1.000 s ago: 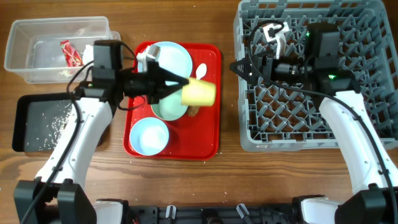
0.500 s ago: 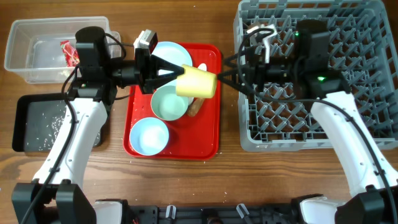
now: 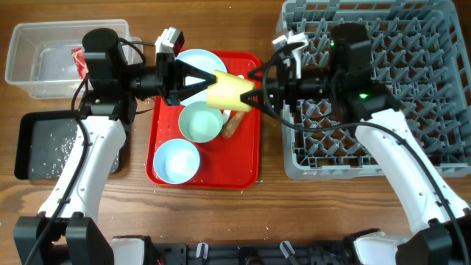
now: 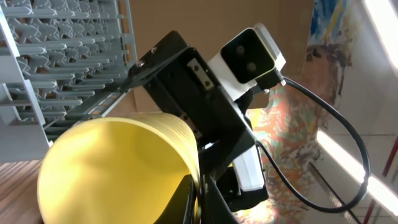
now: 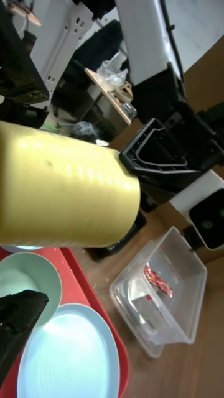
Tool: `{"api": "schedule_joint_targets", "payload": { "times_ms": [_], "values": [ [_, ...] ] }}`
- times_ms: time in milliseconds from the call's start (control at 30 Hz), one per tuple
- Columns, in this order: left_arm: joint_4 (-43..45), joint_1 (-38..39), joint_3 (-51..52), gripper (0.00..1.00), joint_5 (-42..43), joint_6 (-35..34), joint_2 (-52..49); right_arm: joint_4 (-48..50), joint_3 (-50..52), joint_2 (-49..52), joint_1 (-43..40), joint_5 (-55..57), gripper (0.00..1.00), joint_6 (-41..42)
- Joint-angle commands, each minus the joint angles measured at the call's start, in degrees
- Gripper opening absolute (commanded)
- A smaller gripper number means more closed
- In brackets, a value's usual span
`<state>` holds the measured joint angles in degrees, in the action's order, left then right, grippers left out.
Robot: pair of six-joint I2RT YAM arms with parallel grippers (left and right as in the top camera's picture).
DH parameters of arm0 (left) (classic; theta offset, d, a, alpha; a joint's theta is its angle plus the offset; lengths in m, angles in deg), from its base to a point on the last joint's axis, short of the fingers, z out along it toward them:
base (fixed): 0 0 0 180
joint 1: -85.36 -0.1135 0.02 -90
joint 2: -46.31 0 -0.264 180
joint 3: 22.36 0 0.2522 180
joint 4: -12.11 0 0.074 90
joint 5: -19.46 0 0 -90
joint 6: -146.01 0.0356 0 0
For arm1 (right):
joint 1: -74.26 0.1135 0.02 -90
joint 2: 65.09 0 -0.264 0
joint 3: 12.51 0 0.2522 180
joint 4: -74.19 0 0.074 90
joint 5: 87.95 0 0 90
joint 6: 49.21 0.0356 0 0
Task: Sort waste into correct bins and load items into the dishwasher rack
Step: 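Grasp yellow cup with right gripper and release it from left gripper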
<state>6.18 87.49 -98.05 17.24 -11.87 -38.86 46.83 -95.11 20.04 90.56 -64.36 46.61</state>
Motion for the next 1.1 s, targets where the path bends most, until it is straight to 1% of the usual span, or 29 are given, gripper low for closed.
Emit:
{"api": "schedule_joint_targets", "payload": {
  "times_ms": [0,100,200,300,367,500,533,633,767,900,967,1067],
  "values": [
    [0.61,-0.39,-0.72,0.04,1.31,-0.55,1.18,1.01,-0.79,1.38,2.25,2.58,0.97,1.84],
    [1.49,-0.39,-0.72,0.04,1.29,-0.57,1.18,1.55,-0.79,1.68,3.3,2.78,0.94,2.93],
    [1.88,-0.44,-0.72,0.04,1.29,-0.57,1.18,1.57,-0.79,1.68,3.48,2.82,0.86,3.23],
    [2.43,-0.46,-0.72,0.04,1.09,-0.57,1.18,1.25,-0.79,1.68,3.48,2.82,0.8,3.34],
    [4.2,-0.44,-0.72,0.04,1.09,-0.59,1.18,1.16,-0.79,1.68,3.48,3.04,0.74,3.39],
    [4.48,-0.46,-0.72,0.04,-0.02,-0.57,1.18,1.18,-0.79,1.68,3.5,3.04,0.64,3.41],
    [4.66,-0.44,-0.72,0.04,-0.48,-0.55,1.18,1.2,-0.79,1.68,3.52,3.04,0.6,3.39],
    [5.84,-0.44,-0.72,0.04,-0.87,-0.55,1.18,1.75,-0.79,1.68,3.52,3.48,0.56,4.7],
    [5.95,-0.44,-0.72,0.13,-0.35,-0.52,1.18,4.0,-0.81,1.68,3.5,3.56,0.56,6.36],
    [5.95,-0.57,-0.72,0.26,-0.15,-0.52,1.18,4.04,-0.81,1.62,2.91,3.58,0.56,6.43],
    [5.95,-1.16,-0.72,0.29,-0.15,-0.5,1.18,3.48,-0.81,1.49,1.81,3.61,0.54,6.8],
    [5.95,-2.89,-0.72,0.29,-0.15,-0.48,1.18,2.21,-0.81,0.87,-1.38,3.65,0.52,7.54]
  ]
}}
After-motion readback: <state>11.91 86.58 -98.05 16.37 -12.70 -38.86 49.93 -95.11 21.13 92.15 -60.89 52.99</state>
